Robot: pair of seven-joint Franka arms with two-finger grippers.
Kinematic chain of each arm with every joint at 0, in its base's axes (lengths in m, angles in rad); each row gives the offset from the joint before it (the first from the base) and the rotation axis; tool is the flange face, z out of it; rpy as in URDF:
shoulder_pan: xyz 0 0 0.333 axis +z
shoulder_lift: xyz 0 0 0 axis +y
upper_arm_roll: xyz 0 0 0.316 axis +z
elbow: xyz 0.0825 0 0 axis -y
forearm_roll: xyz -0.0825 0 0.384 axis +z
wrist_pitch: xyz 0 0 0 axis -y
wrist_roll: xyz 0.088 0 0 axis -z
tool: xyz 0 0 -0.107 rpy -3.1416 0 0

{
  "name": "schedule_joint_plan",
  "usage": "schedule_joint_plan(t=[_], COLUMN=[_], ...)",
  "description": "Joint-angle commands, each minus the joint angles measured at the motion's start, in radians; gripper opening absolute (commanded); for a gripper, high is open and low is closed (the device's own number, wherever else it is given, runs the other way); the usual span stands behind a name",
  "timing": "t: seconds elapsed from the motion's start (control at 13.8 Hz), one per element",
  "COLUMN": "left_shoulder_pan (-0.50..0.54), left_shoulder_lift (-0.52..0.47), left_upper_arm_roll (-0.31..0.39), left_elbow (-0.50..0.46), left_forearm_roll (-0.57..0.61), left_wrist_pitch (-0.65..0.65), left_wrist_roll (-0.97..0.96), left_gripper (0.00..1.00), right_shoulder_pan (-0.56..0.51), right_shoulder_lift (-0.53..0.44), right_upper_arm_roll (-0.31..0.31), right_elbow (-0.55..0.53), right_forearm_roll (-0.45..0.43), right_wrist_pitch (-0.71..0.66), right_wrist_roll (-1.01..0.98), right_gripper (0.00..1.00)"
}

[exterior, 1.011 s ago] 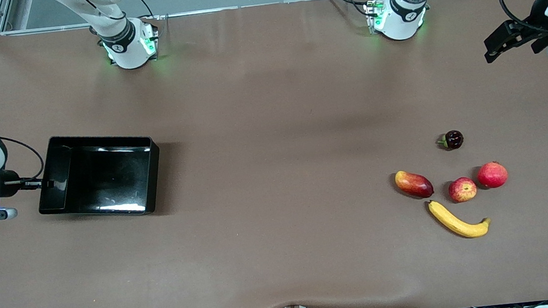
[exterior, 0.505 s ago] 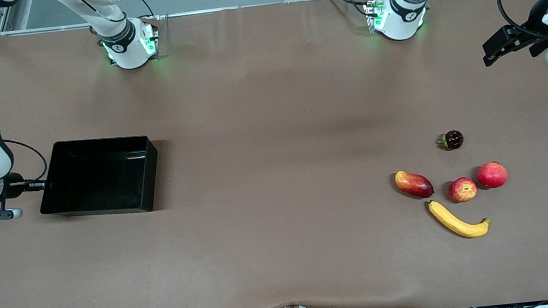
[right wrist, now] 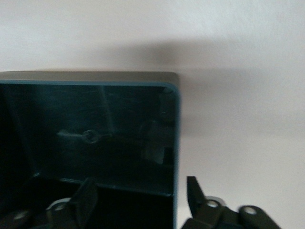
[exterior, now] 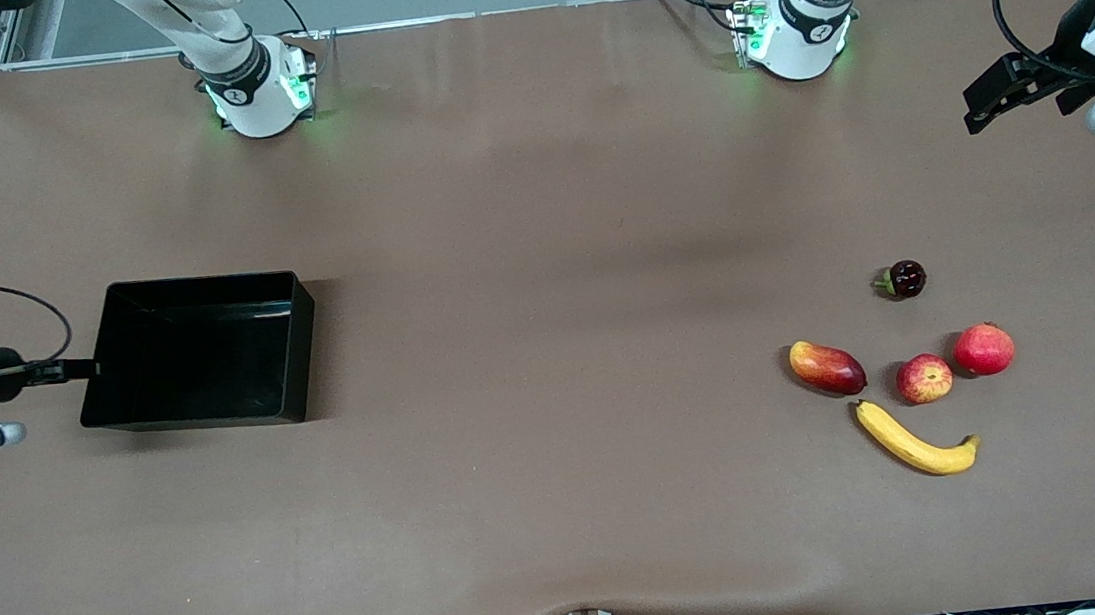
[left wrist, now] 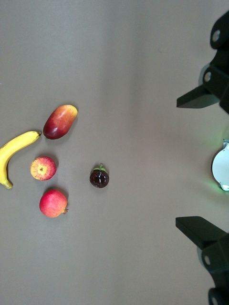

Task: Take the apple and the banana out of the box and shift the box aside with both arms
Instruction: 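Open the right gripper and draw it back from the tray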

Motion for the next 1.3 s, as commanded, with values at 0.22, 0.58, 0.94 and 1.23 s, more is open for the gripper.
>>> schedule_joint_plan(t=[0.22,0.58,0.94,1.23], left_shoulder_pan=[0.005,0.005,0.005,0.007], left_shoulder_lift=[-0.008,-0.018,-0.019,-0.019], left_upper_arm_roll=[0.002,0.002,0.002,0.002], left_elbow=[0.025,0.054,0.054,0.054], left_forearm_roll=[0.004,0.005,0.005,0.005], left_wrist_pitch=[-0.054,-0.083,-0.085,-0.085], left_wrist_roll=[0.004,0.002,0.004,0.004], left_gripper=[1.0,1.0,1.0,1.0], right_shoulder_pan=[0.054,0.04,0.044,0.14], right_shoulder_lift=[0.0,-0.02,-0.112,-0.236], right_upper_arm_roll=[0.007,0.007,0.005,-0.002], right_elbow=[0.304,0.43,0.491,0.49], right_forearm_roll=[-0.003,0.0,-0.002,-0.115], right_wrist_pitch=[-0.191,-0.282,-0.41,-0.511], right_wrist_roll=[-0.008,-0.008,-0.008,0.024], right_gripper=[1.0,1.0,1.0,1.0])
